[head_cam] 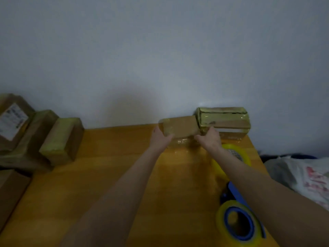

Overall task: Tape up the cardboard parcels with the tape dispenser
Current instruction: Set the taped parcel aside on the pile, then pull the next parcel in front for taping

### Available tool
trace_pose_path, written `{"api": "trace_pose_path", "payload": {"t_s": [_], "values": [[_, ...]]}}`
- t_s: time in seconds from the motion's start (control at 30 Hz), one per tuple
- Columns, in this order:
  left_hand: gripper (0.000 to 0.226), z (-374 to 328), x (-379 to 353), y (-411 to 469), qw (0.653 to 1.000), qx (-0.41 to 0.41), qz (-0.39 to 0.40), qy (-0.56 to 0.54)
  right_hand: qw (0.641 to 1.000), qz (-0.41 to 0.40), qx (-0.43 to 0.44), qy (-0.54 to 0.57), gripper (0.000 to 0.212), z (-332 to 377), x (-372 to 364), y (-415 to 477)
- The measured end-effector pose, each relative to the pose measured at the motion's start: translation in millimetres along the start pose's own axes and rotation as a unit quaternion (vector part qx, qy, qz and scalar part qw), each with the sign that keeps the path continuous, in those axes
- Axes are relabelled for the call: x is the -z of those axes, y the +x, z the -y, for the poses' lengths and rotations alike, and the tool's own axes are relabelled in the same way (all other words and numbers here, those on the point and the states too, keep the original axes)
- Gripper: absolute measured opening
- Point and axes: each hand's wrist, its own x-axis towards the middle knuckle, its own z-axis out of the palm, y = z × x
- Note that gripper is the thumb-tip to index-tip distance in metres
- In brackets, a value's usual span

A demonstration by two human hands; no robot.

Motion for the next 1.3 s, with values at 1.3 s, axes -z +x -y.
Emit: {"api": "trace_pose_path", "payload": {"t_s": [1.3], "values": [[0.065, 134.6, -45.3, -223.5, 0.966, -0.184, -0.133, 0.124, 0.977, 0.008, 0.152, -0.151, 0.05, -149.0, 38.8, -192.6]]}}
